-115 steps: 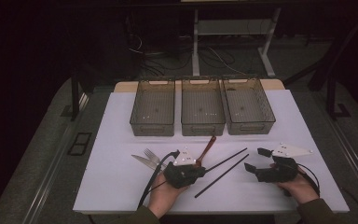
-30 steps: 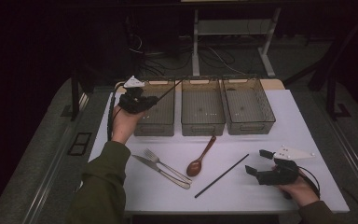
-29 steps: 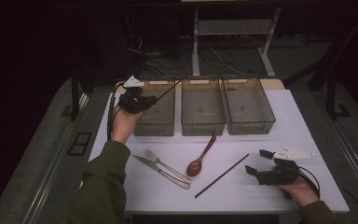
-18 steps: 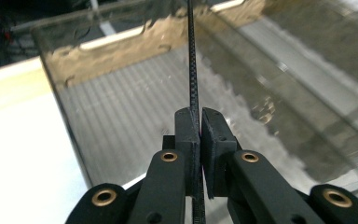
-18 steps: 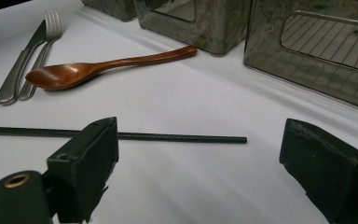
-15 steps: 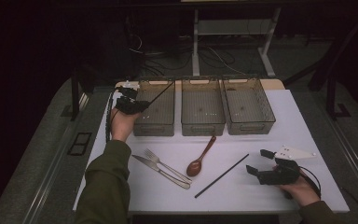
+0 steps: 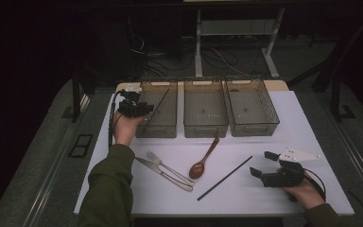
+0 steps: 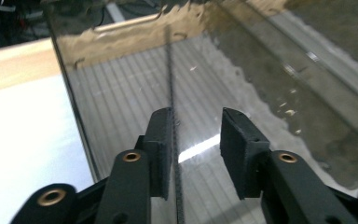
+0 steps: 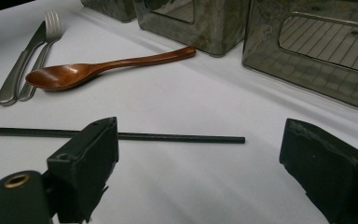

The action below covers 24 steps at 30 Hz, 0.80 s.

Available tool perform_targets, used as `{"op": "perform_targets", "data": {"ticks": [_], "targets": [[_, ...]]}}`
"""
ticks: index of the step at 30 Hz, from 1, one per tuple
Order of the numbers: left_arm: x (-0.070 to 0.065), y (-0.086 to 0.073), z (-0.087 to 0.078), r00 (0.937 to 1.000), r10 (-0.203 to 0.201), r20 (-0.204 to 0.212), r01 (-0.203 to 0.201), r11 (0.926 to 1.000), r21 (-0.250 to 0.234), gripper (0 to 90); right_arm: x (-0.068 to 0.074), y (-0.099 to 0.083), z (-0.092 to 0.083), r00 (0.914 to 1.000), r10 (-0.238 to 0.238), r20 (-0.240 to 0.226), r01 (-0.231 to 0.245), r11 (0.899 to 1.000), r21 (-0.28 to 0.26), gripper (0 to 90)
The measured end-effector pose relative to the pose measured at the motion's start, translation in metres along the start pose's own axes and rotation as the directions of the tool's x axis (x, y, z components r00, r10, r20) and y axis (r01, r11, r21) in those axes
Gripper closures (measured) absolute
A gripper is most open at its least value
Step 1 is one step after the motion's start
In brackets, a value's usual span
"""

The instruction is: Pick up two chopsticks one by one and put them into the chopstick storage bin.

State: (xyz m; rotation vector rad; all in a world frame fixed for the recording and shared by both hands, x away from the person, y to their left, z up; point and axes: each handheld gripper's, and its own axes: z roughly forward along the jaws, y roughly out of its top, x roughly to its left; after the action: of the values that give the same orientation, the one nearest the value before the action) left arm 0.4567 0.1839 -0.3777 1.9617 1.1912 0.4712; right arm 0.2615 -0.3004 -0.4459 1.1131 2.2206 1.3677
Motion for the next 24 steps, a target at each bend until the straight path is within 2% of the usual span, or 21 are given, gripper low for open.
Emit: {"op": "perform_targets", "data": {"ticks": [3, 5, 7, 9, 12, 18, 21, 24], "targets": [[-0.003, 0.002, -0.005, 0.9996, 0.011, 0.026, -0.011, 0.9996, -0.027, 53.1, 0.0, 0.0, 0.0, 1.0, 0.002, -0.001, -0.002, 1.0, 0.002, 11.0], [-0.005, 0.002, -0.008, 0.9984, 0.022, 0.053, -0.02, 0.9994, -0.029, 48.4, 0.0, 0.0, 0.0, 1.0, -0.001, 0.001, 0.001, 1.0, 0.001, 11.0], [-0.008, 0.003, -0.013, 0.9971, 0.046, 0.06, -0.044, 0.9983, -0.04, 45.9, 0.0, 0.0, 0.0, 1.0, -0.003, 0.001, 0.003, 1.0, -0.001, 11.0], [-0.011, 0.005, -0.017, 0.9949, 0.041, 0.093, -0.036, 0.9979, -0.053, 42.9, 0.0, 0.0, 0.0, 1.0, -0.004, 0.001, 0.004, 1.0, -0.001, 11.0], [-0.018, 0.006, -0.024, 0.9896, 0.067, 0.127, -0.059, 0.996, -0.068, 41.2, 0.0, 0.0, 0.0, 1.0, -0.004, 0.002, 0.004, 1.0, -0.001, 11.0], [-0.039, 0.007, -0.039, 0.9717, 0.124, 0.201, -0.107, 0.9895, -0.097, 36.1, 0.001, 0.0, 0.001, 1.0, -0.008, 0.001, 0.008, 1.0, 0.002, 10.9], [-0.052, 0.005, -0.045, 0.9642, 0.154, 0.216, -0.134, 0.9855, -0.104, 35.1, 0.001, 0.0, 0.0, 1.0, 0.001, 0.006, -0.001, 1.0, 0.006, 10.8], [-0.064, 0.003, -0.05, 0.9532, 0.185, 0.239, -0.159, 0.9797, -0.122, 34.6, 0.001, 0.002, 0.0, 0.9999, 0.006, 0.008, -0.006, 1.0, 0.005, 1.5]]}}
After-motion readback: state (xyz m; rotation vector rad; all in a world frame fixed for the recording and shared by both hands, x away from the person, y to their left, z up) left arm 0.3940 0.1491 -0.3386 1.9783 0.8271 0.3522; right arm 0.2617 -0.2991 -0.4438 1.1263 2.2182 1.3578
